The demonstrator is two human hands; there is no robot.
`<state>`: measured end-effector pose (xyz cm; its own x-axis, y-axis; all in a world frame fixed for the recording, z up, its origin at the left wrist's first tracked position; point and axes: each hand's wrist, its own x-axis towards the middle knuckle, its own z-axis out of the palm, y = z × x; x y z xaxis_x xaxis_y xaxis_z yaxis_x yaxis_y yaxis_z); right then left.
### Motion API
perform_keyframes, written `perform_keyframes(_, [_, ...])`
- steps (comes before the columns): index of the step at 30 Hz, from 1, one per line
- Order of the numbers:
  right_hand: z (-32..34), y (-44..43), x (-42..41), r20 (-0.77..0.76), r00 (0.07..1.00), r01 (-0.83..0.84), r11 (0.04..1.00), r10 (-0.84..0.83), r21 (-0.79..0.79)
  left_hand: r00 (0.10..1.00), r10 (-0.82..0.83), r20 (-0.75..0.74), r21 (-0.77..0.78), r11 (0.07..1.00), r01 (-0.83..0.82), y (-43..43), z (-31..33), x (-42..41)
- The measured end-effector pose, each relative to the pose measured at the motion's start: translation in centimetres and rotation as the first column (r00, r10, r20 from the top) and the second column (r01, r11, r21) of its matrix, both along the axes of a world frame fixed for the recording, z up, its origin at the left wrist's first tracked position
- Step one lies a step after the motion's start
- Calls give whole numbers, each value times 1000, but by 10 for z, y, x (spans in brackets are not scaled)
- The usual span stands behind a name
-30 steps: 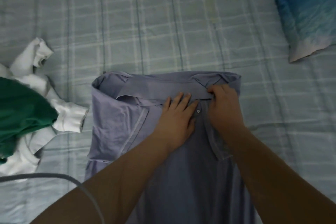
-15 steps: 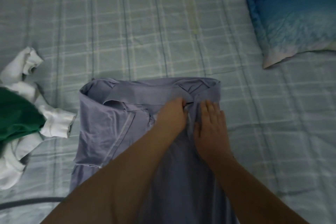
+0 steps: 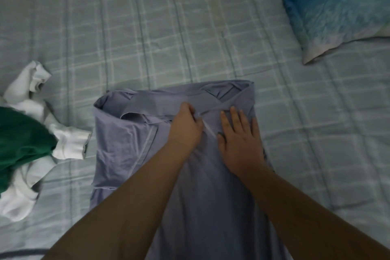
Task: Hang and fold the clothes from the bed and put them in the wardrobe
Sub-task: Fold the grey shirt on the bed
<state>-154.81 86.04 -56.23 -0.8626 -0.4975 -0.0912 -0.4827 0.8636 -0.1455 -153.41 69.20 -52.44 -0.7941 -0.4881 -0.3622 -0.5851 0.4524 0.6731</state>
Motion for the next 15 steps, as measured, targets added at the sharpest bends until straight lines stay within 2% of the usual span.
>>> perform_keyframes(2, [11, 5, 9, -14, 1000, -21, 1000, 21, -20, 996, -23, -83, 15, 1000, 24, 0, 6, 15])
perform_keyframes(4, [23, 12, 30, -30, 999, -34, 998, 32, -60, 984, -104, -142, -36, 994, 100, 0, 11, 45])
perform_keyframes(6, [30, 22, 64, -32, 999, -32, 994, 29, -102, 971, -202, -127, -116, 975, 187, 2, 14, 90])
perform_keyframes(10, [37, 53, 153, 62, 997, -34, 997, 39, -74, 919, -392, 42, -242, 888, 390, 2, 13, 205])
perform_keyframes(15, [41, 96, 265, 142, 990, 12, 1000, -15, 17, 764, -551, 336, -270, 721, 638, 14, 4, 351])
